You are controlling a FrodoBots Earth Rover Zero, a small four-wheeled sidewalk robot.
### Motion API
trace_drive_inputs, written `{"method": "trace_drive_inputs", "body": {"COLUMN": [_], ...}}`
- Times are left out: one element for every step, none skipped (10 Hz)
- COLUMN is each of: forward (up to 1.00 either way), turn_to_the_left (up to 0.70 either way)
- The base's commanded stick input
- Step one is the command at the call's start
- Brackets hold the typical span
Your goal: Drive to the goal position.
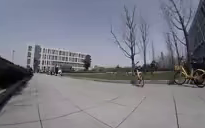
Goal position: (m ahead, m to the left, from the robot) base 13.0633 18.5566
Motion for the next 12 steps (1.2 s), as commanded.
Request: {"method": "trace_drive_inputs", "body": {"forward": [0.0, 0.0, 0.0, 0.0, -0.02, -0.04, -0.05, -0.05, -0.05, -0.05, -0.05, -0.05], "turn_to_the_left": [0.0, 0.0, 0.0, 0.0, 0.0, 0.0, 0.0, 0.0, 0.0, 0.0, 0.0, 0.0]}}
